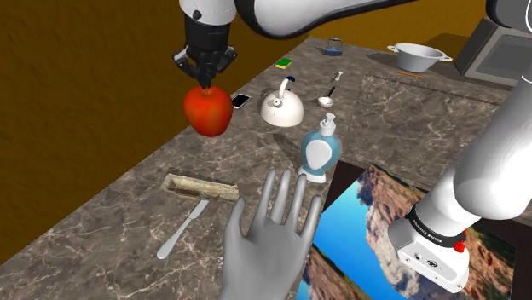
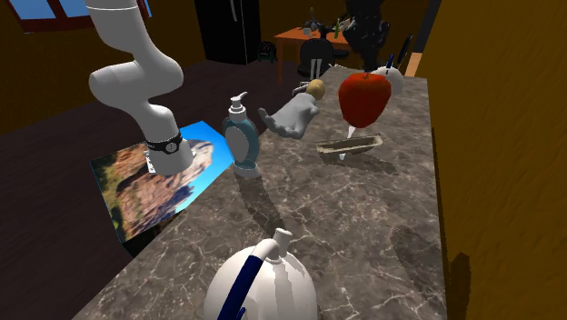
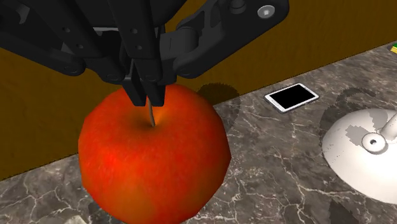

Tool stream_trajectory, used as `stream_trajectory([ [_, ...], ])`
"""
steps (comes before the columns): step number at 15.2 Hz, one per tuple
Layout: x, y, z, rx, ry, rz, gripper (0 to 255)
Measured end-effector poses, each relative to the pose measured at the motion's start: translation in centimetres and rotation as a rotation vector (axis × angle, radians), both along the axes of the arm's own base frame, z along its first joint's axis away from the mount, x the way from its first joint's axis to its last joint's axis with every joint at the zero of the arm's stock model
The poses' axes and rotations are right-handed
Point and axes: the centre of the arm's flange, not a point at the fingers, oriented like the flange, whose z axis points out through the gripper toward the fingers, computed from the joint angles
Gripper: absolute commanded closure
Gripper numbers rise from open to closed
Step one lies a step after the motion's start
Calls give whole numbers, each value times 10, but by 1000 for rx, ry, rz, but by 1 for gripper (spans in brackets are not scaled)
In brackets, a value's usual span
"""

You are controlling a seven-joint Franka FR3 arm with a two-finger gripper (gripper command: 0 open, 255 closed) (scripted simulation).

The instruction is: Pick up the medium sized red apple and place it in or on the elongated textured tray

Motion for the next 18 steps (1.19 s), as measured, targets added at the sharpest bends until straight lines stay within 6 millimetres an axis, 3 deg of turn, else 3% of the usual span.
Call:
stream_trajectory([
  [8,-50,82,31,0,0,1,255],
  [18,-52,89,-18,-1,1,-2,255],
])
